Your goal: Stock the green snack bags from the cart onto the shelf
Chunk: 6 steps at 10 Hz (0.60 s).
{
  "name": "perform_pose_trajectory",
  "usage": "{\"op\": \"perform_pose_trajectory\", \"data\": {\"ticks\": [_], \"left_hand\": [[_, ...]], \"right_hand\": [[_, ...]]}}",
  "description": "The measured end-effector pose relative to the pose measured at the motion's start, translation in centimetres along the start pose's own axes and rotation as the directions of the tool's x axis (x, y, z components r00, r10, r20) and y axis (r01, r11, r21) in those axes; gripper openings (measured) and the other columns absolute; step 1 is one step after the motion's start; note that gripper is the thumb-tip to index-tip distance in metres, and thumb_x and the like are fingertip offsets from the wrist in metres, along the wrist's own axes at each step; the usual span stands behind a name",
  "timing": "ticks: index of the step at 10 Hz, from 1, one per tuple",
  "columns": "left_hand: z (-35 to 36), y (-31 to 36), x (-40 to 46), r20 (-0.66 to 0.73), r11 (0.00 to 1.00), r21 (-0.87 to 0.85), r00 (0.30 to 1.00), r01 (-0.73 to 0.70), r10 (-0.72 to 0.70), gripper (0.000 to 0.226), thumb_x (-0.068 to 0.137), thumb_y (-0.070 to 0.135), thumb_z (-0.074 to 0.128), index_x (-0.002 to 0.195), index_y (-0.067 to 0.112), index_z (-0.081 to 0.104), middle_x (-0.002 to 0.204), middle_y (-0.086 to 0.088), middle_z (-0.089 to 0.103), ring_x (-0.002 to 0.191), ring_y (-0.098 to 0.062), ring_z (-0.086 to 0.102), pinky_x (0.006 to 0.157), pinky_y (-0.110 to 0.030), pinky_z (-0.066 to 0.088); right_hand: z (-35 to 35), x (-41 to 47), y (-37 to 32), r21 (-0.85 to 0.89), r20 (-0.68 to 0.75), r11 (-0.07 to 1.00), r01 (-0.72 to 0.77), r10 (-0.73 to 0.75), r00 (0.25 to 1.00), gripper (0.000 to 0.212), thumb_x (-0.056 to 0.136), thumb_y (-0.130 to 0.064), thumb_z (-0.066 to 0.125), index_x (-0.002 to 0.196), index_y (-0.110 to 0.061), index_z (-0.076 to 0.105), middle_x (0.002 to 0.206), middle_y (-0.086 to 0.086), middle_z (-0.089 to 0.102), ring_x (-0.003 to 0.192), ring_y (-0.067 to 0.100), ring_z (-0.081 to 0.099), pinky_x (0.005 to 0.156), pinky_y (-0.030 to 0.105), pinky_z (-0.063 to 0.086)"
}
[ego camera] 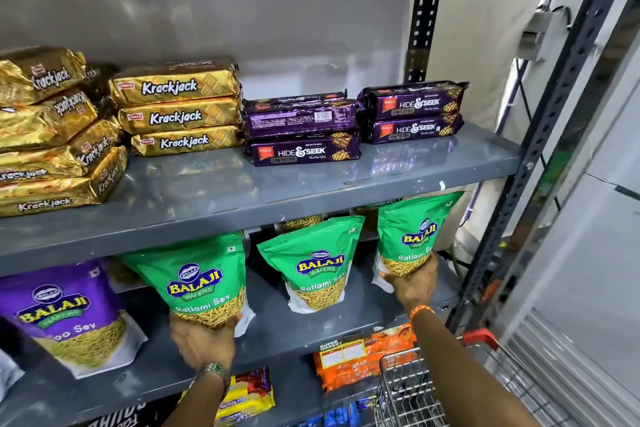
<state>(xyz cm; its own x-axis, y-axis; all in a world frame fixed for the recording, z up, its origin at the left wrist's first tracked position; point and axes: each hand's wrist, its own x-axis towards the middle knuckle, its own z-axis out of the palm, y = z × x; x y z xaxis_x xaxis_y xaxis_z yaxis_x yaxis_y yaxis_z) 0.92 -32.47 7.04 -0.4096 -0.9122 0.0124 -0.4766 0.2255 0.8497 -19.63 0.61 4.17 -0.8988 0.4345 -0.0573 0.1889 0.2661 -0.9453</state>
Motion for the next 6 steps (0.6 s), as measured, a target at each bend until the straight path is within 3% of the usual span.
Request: {"op": "perform_pose_trajectory", "data": {"ticks": [3,5,6], "left_hand": [[-0.7,0.4,-0.6,-0.015,0.999,-0.036,1.0,0.02,-0.021,0.129,0.047,0.02,0.095,0.148,0.0,0.018,0.145,-0.028,0.038,0.134,-0.047,0.039,0.105,-0.056,0.04],[-2.7,1.8,-2.2,0.01,0.996,-0.086,1.0,0.024,-0.023,0.133,0.049,0.025,0.095,0.151,0.005,0.012,0.152,-0.025,0.032,0.138,-0.046,0.037,0.107,-0.056,0.038],[-6.0,2.3,-4.5,-0.114,0.963,-0.152,0.972,-0.223,0.207,0.119,0.06,0.021,0.09,0.153,0.011,0.016,0.158,-0.019,0.027,0.146,-0.038,0.028,0.114,-0.052,0.03]], "right_hand": [[-0.9,-1.1,-1.1,-0.077,0.048,0.997,-0.009,0.013,0.999,0.142,0.032,-0.021,0.101,0.147,-0.008,0.019,0.145,0.023,0.045,0.134,0.043,0.045,0.111,0.056,0.041],[-2.5,-4.3,-3.9,0.021,0.054,0.996,-0.085,0.084,0.995,0.139,0.044,-0.017,0.099,0.15,-0.007,0.009,0.148,0.028,0.039,0.136,0.042,0.042,0.113,0.05,0.039],[-4.6,-8.9,-5.8,0.243,-0.082,0.969,-0.044,0.066,0.994,0.112,0.061,-0.016,0.091,0.146,-0.013,0.018,0.142,0.023,0.046,0.129,0.035,0.05,0.11,0.043,0.04]]}}
